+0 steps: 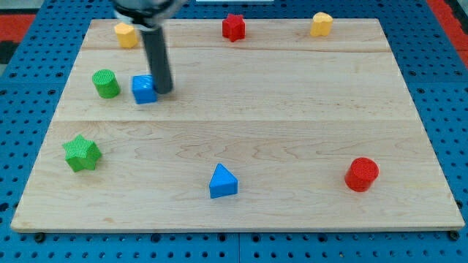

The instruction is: Point your arm towards the top left of the board

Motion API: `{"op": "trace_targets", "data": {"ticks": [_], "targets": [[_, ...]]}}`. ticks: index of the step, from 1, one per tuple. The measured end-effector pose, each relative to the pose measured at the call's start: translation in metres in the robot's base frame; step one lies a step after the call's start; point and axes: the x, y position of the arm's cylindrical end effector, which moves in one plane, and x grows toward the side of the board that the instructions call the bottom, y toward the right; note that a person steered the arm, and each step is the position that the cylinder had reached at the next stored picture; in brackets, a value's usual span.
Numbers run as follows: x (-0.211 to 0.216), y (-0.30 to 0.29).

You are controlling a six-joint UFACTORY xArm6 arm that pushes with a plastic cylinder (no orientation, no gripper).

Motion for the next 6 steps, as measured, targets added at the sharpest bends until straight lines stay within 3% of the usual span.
{"op": "trace_targets", "data": {"ticks": [1, 2, 3, 4, 5, 6], "targets": [[-0.01, 0.02], [-0.071, 0.042], [-0.155, 0.003], [-0.177, -0.016], [-0.153, -0.049], [-0.176, -0.115]]}}
